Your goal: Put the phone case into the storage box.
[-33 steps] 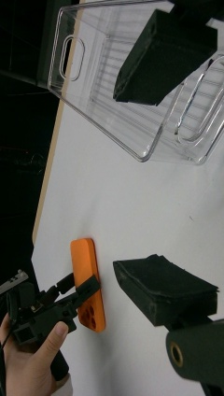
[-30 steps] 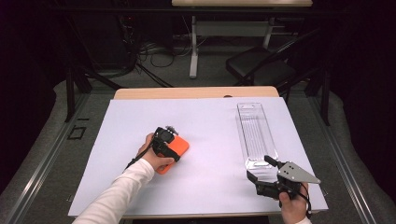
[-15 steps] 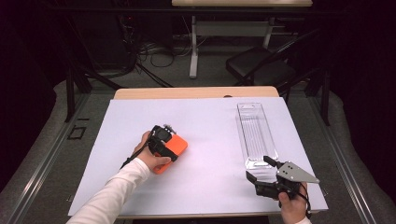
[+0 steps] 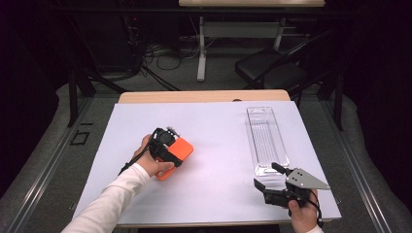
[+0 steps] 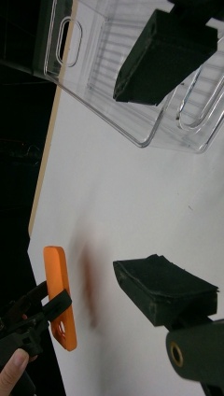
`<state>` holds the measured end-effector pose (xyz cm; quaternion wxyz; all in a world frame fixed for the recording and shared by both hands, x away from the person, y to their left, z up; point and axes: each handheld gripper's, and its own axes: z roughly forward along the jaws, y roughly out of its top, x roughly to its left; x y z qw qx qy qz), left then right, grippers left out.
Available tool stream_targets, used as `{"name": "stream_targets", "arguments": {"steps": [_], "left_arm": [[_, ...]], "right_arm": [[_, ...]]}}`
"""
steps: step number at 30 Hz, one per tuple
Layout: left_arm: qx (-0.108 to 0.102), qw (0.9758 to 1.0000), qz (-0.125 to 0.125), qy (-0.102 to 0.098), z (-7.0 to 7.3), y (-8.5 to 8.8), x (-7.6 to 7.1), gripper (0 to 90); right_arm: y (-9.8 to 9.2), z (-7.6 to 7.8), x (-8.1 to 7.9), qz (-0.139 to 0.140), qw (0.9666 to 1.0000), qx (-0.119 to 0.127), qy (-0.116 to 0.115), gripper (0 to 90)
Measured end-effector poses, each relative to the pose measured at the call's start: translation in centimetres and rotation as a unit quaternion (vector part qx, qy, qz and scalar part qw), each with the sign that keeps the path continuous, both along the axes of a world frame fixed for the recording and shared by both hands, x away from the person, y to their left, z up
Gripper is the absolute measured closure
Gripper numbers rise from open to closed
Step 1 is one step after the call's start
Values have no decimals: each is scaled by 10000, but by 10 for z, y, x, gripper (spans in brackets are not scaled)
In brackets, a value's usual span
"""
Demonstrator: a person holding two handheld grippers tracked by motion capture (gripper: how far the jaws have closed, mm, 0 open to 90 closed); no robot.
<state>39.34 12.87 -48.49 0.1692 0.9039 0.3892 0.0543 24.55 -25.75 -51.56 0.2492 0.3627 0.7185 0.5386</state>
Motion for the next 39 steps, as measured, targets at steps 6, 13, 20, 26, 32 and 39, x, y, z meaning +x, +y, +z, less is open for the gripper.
{"name": "stream_targets", "arguments": {"steps": [6, 13, 20, 26, 32, 39], "left_arm": [[19, 9999, -123, 31, 9, -2, -6, 161], [-16, 9996, -278, 52, 21, -6, -12, 161], [-70, 9991, -411, 29, 32, -14, -16, 160], [-92, 9984, -557, 55, 38, -22, -20, 161], [-88, 9974, -707, 50, 42, -32, -24, 161], [-80, 9960, -887, 103, 46, -42, -25, 161]], "right_arm": [[4, 2, 0, 27, 10000, 2, -5, 146], [8, 8, 2, -25, 10000, -42, 5, 146], [9, 16, 8, -9, 10000, -40, 62, 146], [15, 20, 14, 103, 9999, -98, 96, 145], [25, 25, 22, 225, 9996, -130, 74, 146], [40, 26, 35, 295, 9995, -74, 16, 146]]}}
